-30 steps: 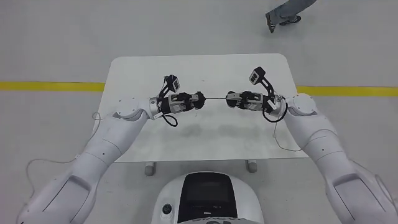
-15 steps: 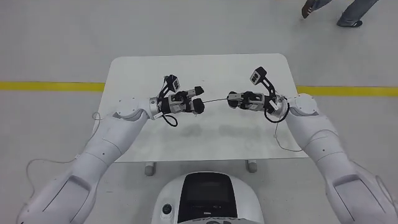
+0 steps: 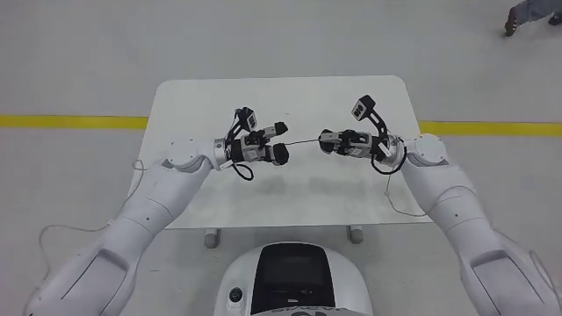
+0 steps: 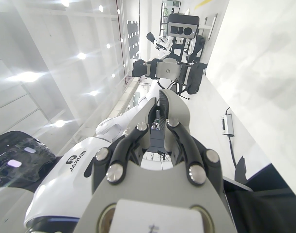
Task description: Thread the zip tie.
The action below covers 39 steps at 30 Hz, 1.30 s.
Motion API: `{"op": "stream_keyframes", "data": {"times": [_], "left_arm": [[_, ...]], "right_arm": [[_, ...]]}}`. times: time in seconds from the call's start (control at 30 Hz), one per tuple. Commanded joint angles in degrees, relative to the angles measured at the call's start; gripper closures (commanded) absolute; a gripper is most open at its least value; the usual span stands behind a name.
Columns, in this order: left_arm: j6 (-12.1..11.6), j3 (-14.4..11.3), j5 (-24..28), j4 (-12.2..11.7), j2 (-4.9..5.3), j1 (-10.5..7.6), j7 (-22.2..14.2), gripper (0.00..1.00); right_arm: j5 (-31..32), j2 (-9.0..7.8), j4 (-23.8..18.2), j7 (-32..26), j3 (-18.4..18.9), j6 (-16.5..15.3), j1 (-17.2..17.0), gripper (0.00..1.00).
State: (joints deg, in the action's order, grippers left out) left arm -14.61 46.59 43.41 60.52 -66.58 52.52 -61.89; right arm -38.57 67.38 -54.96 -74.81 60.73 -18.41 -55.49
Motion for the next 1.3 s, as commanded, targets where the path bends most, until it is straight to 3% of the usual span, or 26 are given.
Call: {"op": "stream_keyframes", "data": {"times": [0.0, 0.13, 0.37, 0.57, 0.83, 1.27], "left_arm": [[0.6, -0.6, -0.8, 0.6, -0.09, -0.17, -1.0, 0.00], [1.0, -1.6, -0.1, 0.9, -0.65, -0.56, -2.3, 0.00], [0.0, -3.7, 0.9, -0.8, -2.11, -1.99, -2.4, 0.00], [0.0, -3.7, 0.9, -0.8, -2.11, -1.99, -2.4, 0.00], [0.3, -3.7, -0.6, 2.6, -2.15, -0.54, 0.9, 0.00], [-0.5, -3.0, -0.1, 2.3, -2.49, -0.19, 1.9, 0.00]], "right_arm": [[-0.8, 0.00, -0.5, -0.9, 0.2, 0.2, -0.3, 1.00], [-2.3, 0.19, -0.6, -2.6, 0.0, 0.8, -0.3, 1.00], [-3.7, 0.79, 0.6, -4.6, -0.9, 1.3, 0.5, 1.00], [-3.3, 0.84, 0.9, -4.3, -1.0, 0.9, 0.7, 1.00], [-3.1, 0.75, -2.5, -1.5, -0.5, 2.1, -1.4, 1.00], [-3.4, 0.66, -3.3, -1.5, 0.5, 2.2, -2.3, 1.00]]}}
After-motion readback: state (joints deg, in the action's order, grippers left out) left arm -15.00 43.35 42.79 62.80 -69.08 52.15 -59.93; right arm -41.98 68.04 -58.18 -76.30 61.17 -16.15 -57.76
